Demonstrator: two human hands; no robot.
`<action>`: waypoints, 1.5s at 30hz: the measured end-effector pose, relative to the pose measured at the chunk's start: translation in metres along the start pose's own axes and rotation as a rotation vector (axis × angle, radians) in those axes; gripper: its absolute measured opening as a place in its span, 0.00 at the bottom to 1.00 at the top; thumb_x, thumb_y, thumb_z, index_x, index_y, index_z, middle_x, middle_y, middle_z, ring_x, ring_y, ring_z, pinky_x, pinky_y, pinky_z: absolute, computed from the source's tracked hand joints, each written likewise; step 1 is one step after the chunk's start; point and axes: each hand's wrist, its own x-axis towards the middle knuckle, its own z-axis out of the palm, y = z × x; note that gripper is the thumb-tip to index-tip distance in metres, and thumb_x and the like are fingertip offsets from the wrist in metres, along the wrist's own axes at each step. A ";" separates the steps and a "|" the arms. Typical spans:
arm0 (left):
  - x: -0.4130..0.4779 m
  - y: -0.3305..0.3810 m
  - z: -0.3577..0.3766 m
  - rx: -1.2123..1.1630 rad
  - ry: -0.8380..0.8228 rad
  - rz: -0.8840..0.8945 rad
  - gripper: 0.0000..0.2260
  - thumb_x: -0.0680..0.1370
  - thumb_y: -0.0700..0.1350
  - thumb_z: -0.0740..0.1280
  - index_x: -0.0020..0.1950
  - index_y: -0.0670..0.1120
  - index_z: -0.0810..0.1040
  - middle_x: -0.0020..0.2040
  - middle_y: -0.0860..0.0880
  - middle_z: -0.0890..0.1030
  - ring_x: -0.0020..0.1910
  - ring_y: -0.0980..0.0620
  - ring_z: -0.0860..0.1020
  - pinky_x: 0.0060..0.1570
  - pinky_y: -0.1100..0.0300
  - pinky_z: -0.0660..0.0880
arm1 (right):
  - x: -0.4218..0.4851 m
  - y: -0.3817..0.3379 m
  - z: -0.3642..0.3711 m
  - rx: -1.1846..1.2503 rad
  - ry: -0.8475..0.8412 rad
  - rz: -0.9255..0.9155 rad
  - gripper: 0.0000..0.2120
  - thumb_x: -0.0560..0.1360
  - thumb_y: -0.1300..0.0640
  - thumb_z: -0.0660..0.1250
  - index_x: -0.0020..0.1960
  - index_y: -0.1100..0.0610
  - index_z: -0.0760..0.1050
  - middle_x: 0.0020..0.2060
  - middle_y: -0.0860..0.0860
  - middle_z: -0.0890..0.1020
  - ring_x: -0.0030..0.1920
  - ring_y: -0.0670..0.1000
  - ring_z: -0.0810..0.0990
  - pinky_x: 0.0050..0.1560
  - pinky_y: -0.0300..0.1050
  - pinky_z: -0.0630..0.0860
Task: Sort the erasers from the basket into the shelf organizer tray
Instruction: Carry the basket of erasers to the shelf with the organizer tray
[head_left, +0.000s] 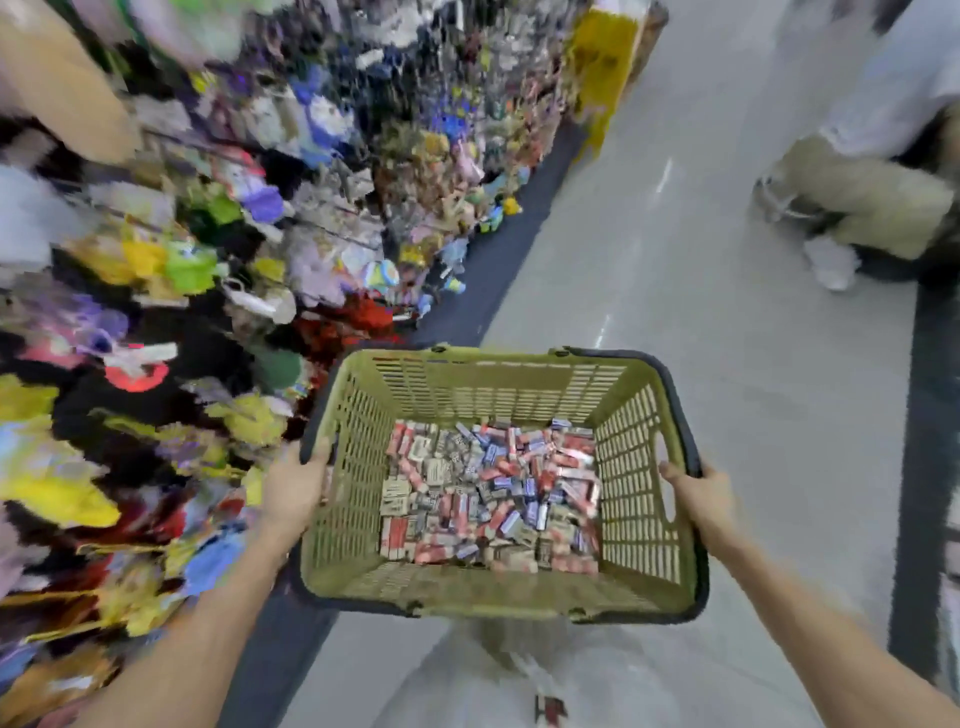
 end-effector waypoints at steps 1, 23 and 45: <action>0.017 0.020 0.006 0.008 -0.015 0.021 0.15 0.79 0.55 0.62 0.43 0.44 0.74 0.28 0.44 0.74 0.30 0.42 0.74 0.35 0.46 0.74 | 0.012 -0.010 -0.005 0.005 0.008 -0.006 0.10 0.74 0.55 0.68 0.51 0.61 0.77 0.35 0.57 0.81 0.34 0.54 0.78 0.32 0.46 0.72; 0.343 0.486 0.201 0.164 -0.333 0.330 0.15 0.81 0.52 0.60 0.41 0.43 0.74 0.32 0.44 0.75 0.31 0.44 0.74 0.33 0.55 0.66 | 0.306 -0.276 -0.038 0.157 0.397 0.154 0.05 0.73 0.51 0.67 0.44 0.52 0.76 0.33 0.52 0.79 0.37 0.56 0.78 0.39 0.49 0.74; 0.548 0.909 0.472 0.100 -0.261 0.266 0.14 0.81 0.49 0.60 0.39 0.43 0.69 0.30 0.45 0.71 0.28 0.47 0.69 0.32 0.57 0.63 | 0.784 -0.574 -0.188 0.283 0.269 0.077 0.11 0.74 0.60 0.68 0.34 0.56 0.71 0.27 0.49 0.73 0.28 0.47 0.72 0.28 0.42 0.64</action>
